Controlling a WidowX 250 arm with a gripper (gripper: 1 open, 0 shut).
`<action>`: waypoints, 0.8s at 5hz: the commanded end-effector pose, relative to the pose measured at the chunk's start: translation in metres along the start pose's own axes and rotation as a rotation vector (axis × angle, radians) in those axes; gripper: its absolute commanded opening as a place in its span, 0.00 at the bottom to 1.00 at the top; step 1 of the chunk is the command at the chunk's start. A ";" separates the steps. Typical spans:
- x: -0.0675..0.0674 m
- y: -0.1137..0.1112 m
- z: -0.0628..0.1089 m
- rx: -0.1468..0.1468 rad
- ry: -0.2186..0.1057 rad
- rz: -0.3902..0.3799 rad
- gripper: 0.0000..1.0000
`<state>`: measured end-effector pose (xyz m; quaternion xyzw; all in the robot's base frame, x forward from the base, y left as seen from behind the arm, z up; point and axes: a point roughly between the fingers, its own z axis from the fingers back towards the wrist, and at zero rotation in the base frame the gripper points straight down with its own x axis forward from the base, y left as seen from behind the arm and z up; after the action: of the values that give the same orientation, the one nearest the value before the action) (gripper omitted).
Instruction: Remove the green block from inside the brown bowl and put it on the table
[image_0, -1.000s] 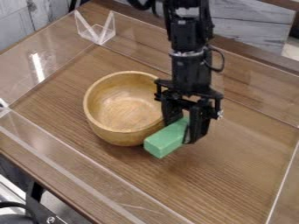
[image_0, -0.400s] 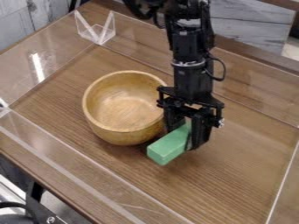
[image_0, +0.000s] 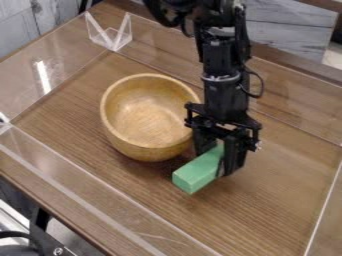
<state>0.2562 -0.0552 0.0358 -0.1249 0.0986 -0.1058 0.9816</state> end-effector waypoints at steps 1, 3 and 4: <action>0.002 0.000 0.004 0.002 -0.020 -0.017 0.00; -0.007 -0.002 0.014 -0.013 -0.005 0.005 0.00; -0.010 -0.004 0.023 -0.024 -0.004 0.017 0.00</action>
<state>0.2416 -0.0515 0.0455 -0.1346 0.1295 -0.0945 0.9778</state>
